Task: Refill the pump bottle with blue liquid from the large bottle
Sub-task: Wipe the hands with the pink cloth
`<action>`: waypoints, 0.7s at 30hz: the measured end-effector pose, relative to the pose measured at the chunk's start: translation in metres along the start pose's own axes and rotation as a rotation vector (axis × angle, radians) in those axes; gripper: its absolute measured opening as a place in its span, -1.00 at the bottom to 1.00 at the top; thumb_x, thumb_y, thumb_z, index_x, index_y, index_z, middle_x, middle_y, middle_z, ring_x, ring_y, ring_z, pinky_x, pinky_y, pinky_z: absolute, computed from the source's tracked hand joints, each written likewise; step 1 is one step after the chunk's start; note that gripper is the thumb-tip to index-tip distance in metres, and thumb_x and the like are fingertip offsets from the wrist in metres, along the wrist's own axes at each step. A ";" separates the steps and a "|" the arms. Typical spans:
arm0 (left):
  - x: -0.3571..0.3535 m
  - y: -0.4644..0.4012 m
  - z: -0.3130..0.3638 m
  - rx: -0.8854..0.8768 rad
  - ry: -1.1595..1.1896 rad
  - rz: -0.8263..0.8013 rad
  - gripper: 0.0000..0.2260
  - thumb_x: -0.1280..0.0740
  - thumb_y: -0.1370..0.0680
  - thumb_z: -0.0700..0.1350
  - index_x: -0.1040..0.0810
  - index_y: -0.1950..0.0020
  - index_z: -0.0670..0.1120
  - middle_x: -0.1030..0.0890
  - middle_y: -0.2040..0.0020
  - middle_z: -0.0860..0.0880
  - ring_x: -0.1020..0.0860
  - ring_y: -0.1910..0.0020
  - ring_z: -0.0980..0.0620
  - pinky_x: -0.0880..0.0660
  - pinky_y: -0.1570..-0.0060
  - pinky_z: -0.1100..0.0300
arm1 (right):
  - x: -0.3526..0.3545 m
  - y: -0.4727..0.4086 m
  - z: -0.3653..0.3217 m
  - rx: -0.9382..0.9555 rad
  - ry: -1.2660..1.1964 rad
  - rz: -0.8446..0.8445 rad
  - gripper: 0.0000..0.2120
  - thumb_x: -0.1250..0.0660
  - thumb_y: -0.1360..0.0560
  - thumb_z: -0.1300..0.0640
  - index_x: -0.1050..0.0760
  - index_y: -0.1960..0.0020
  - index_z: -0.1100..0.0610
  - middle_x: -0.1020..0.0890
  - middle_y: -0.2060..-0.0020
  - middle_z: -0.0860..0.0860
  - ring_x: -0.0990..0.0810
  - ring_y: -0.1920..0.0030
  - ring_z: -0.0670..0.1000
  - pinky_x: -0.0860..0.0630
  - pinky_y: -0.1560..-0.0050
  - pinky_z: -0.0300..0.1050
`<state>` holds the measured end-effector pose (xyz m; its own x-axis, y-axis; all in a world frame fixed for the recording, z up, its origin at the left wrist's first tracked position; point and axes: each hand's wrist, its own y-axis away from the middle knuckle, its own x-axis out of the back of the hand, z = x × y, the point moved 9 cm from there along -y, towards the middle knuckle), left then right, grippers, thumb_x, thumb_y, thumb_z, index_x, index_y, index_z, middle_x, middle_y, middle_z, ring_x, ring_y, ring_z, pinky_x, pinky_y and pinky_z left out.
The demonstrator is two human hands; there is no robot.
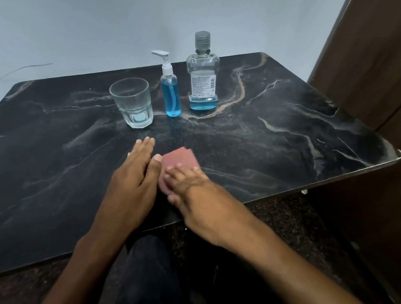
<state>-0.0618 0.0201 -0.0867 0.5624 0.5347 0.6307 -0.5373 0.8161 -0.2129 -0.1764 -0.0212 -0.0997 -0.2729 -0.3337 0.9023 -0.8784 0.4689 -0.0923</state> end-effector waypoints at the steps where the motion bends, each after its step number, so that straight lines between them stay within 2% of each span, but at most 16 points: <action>1: 0.000 0.001 0.000 0.003 0.004 0.000 -0.57 -0.17 -0.71 -0.03 -0.32 -0.60 0.00 -0.22 -0.45 0.27 -0.12 -0.52 0.38 0.07 -0.33 0.69 | 0.009 0.005 0.018 -0.067 0.008 0.013 -0.52 -0.12 -0.69 0.09 -0.20 -0.59 0.13 -0.18 -0.60 0.01 -0.04 -0.61 -0.05 0.19 -0.56 -0.17; 5: -0.003 0.007 -0.002 0.021 0.037 0.000 -0.57 -0.15 -0.72 0.00 -0.29 -0.61 0.05 -0.21 -0.46 0.31 -0.11 -0.51 0.44 0.04 -0.34 0.67 | 0.045 0.035 0.096 -0.425 0.087 0.072 -0.51 -0.03 -0.72 0.06 -0.09 -0.62 0.14 -0.06 -0.63 0.01 0.05 -0.62 -0.04 0.21 -0.59 -0.10; 7: -0.006 0.009 -0.002 0.025 0.052 -0.008 -0.57 -0.14 -0.72 0.01 -0.29 -0.61 0.05 -0.22 -0.48 0.31 -0.12 -0.52 0.44 0.03 -0.35 0.65 | 0.046 0.042 0.104 -0.511 0.180 0.079 -0.49 0.02 -0.72 0.04 -0.02 -0.62 0.18 -0.01 -0.63 0.06 0.09 -0.62 0.01 0.22 -0.60 -0.04; 8: -0.009 0.010 0.000 0.024 0.063 -0.012 -0.57 -0.13 -0.72 0.01 -0.29 -0.61 0.06 -0.22 -0.48 0.31 -0.12 -0.51 0.48 0.03 -0.35 0.67 | 0.042 0.041 0.096 -0.503 0.200 0.093 -0.48 0.03 -0.72 0.04 -0.01 -0.62 0.20 0.00 -0.63 0.08 0.10 -0.62 0.03 0.23 -0.59 -0.02; 10: -0.011 0.011 0.002 0.024 0.079 -0.006 -0.58 -0.13 -0.73 0.00 -0.30 -0.61 0.05 -0.23 -0.49 0.29 -0.12 -0.48 0.52 0.03 -0.33 0.69 | 0.024 0.031 0.057 -0.365 0.165 0.098 -0.45 -0.03 -0.70 0.04 -0.02 -0.62 0.21 -0.01 -0.63 0.11 0.09 -0.62 0.05 0.27 -0.57 -0.03; 13: -0.009 0.011 0.003 0.028 0.080 0.022 -0.59 -0.14 -0.73 -0.06 -0.33 -0.60 0.00 -0.28 -0.57 0.15 -0.15 -0.55 0.35 0.02 -0.36 0.66 | -0.009 0.021 -0.011 -0.075 0.081 0.035 -0.41 -0.15 -0.66 0.00 -0.12 -0.61 0.18 -0.12 -0.61 0.08 0.03 -0.62 0.01 0.26 -0.59 -0.08; 15: -0.004 0.010 0.002 0.026 0.080 0.038 -0.59 -0.14 -0.73 -0.07 -0.34 -0.59 0.00 -0.29 -0.59 0.10 -0.16 -0.56 0.32 0.00 -0.40 0.63 | -0.013 0.017 -0.021 -0.006 0.003 0.014 -0.48 -0.10 -0.68 0.02 -0.17 -0.60 0.13 -0.16 -0.61 0.01 0.02 -0.62 -0.05 0.23 -0.58 -0.15; 18: 0.005 0.013 -0.003 0.015 0.058 0.047 -0.59 -0.14 -0.73 -0.02 -0.33 -0.60 0.03 -0.29 -0.57 0.15 -0.15 -0.53 0.39 -0.01 -0.40 0.63 | 0.006 0.015 0.019 -0.114 -0.040 0.044 -0.51 -0.10 -0.69 0.06 -0.19 -0.59 0.11 -0.17 -0.60 -0.02 -0.03 -0.61 -0.08 0.21 -0.55 -0.21; 21: 0.015 0.015 -0.015 0.054 0.059 0.056 -0.58 -0.12 -0.72 0.03 -0.30 -0.60 0.08 -0.28 -0.61 0.14 -0.14 -0.56 0.35 -0.03 -0.40 0.56 | 0.033 0.013 0.080 -0.351 0.010 0.075 -0.51 -0.06 -0.71 0.07 -0.12 -0.61 0.13 -0.10 -0.62 0.00 0.01 -0.62 -0.04 0.18 -0.60 -0.08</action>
<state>-0.0521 0.0434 -0.0920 0.5654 0.5926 0.5737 -0.6010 0.7724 -0.2054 -0.2286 -0.0912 -0.1046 -0.3257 -0.2807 0.9028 -0.6677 0.7443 -0.0095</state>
